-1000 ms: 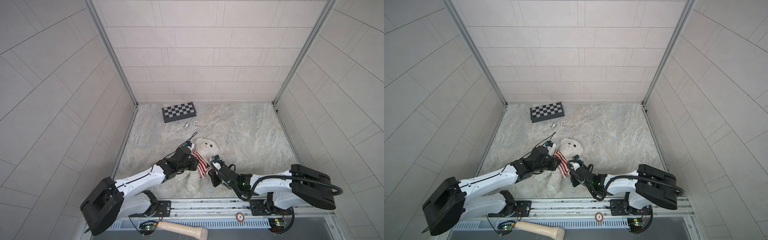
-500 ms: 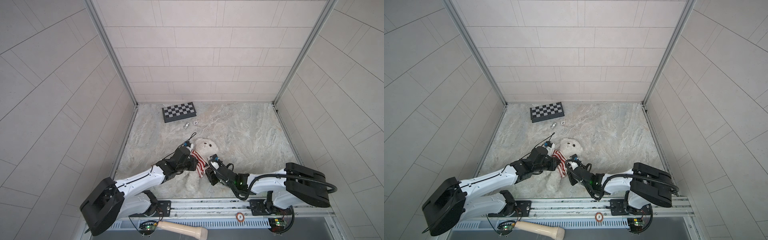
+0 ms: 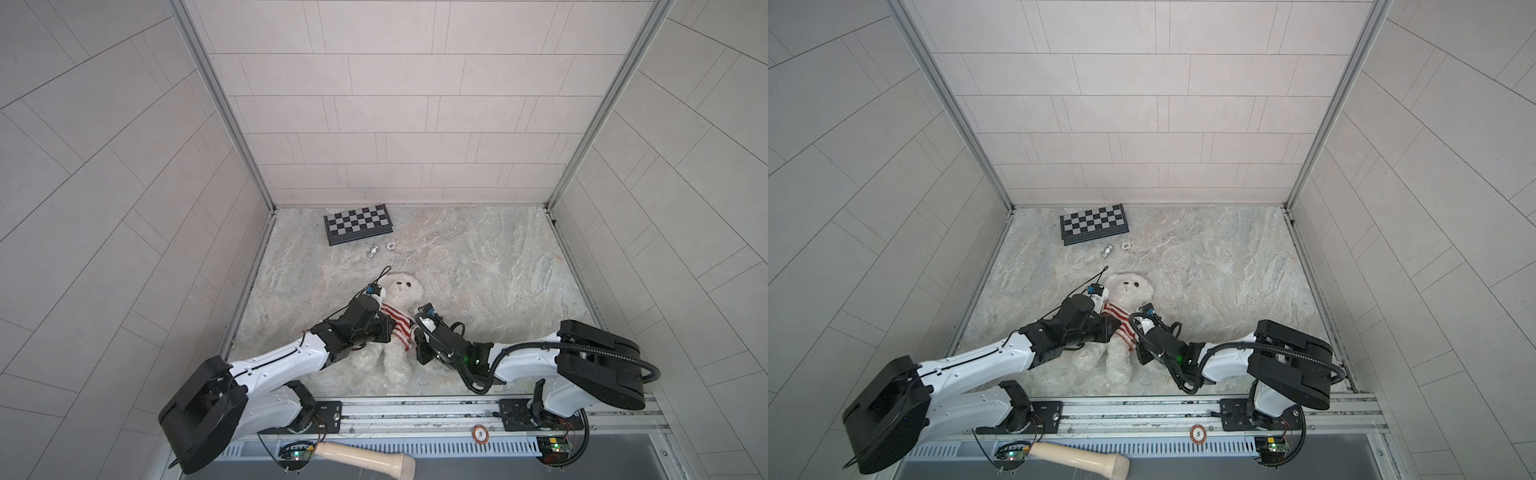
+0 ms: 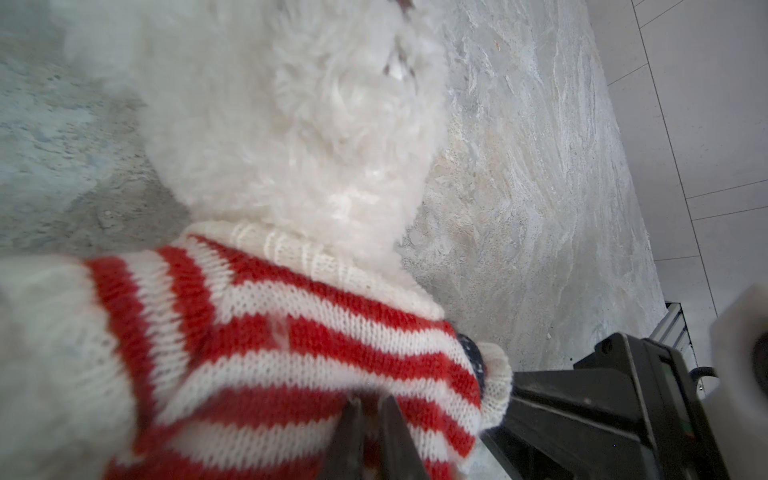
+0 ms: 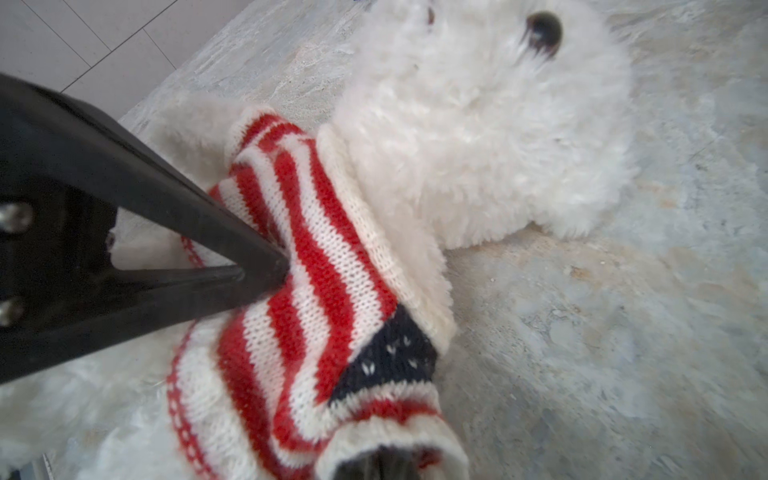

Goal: Dress the teddy bear

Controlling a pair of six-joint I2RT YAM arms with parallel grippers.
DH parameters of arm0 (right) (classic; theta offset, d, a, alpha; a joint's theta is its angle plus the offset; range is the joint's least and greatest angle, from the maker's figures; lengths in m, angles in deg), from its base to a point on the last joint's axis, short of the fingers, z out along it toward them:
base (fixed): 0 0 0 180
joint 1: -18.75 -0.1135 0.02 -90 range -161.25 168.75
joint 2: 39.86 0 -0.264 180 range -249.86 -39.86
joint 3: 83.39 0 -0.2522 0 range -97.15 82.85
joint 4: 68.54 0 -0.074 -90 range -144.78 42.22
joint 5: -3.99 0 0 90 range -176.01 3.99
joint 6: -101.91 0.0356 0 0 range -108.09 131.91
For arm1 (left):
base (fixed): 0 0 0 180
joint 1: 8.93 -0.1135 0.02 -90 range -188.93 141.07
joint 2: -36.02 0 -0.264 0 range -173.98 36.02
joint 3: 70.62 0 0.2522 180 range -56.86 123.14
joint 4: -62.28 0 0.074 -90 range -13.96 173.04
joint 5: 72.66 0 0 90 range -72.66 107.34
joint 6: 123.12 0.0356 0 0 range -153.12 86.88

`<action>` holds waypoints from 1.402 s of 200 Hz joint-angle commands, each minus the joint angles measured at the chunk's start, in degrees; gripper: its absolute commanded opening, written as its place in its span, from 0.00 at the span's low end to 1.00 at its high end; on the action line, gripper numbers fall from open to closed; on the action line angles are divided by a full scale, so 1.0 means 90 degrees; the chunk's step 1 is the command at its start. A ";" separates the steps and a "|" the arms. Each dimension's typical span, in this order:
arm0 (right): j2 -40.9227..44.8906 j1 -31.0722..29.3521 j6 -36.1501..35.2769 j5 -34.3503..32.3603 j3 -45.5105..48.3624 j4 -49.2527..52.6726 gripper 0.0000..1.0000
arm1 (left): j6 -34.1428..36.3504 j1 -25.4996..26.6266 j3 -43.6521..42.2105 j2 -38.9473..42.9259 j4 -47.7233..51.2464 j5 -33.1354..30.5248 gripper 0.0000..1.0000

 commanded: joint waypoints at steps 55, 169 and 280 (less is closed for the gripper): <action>0.1009 -0.0014 -0.0563 0.0559 0.0631 -0.0695 0.00 | 0.0357 -0.0642 -0.0296 0.0639 0.0810 0.0113 0.15; 0.1428 -0.0148 -0.0749 0.0744 0.0581 -0.0348 0.00 | -0.0397 0.0565 -0.0011 0.2592 0.1842 0.0014 0.62; 0.1236 -0.0573 -0.0835 0.0518 0.0391 -0.0617 0.00 | -0.1422 0.0885 -0.0343 0.2357 0.1300 -0.0480 0.50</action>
